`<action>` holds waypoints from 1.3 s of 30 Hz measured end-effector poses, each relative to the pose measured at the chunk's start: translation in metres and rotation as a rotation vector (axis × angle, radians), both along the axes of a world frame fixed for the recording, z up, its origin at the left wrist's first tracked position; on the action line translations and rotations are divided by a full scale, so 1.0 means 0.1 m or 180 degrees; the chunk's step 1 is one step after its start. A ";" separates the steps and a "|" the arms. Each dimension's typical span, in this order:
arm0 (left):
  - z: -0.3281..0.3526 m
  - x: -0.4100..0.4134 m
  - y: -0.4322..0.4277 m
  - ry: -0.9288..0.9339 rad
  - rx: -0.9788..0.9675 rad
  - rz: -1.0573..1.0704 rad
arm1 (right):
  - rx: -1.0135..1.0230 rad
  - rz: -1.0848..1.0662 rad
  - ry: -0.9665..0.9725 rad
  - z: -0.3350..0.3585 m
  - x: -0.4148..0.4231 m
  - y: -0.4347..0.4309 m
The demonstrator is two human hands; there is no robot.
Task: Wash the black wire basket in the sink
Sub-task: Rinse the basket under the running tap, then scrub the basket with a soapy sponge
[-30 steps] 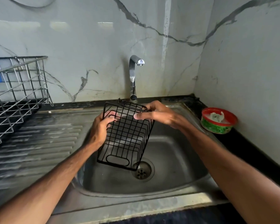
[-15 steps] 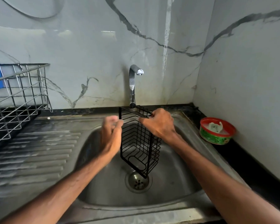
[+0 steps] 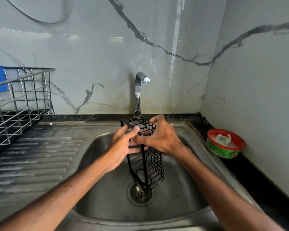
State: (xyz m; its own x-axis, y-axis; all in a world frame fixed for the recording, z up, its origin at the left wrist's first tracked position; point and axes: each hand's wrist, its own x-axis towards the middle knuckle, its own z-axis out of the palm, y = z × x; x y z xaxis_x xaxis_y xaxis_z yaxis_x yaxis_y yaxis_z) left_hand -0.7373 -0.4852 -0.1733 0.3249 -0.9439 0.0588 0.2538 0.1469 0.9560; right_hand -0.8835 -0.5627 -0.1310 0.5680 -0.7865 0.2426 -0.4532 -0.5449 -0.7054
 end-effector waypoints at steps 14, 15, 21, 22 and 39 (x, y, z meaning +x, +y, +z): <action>-0.03 0.09 0.02 -0.0539 0.0165 -0.0270 | 0.0821 0.0318 0.0197 -0.01 -0.21 -0.29; -0.04 0.11 0.02 -0.0593 0.0169 -0.0281 | 0.0858 0.0337 0.0186 -0.03 -0.21 -0.30; -0.04 0.07 0.05 -0.0583 0.0005 -0.0223 | 0.0921 0.0451 0.0098 -0.08 -0.23 -0.38; -0.04 0.06 0.05 -0.0613 -0.0017 -0.0228 | 0.0913 0.0459 0.0098 -0.06 -0.24 -0.41; -0.07 -0.09 0.05 -0.0771 -0.0117 -0.0151 | -0.0310 -0.2044 0.1415 -0.12 -1.56 -1.09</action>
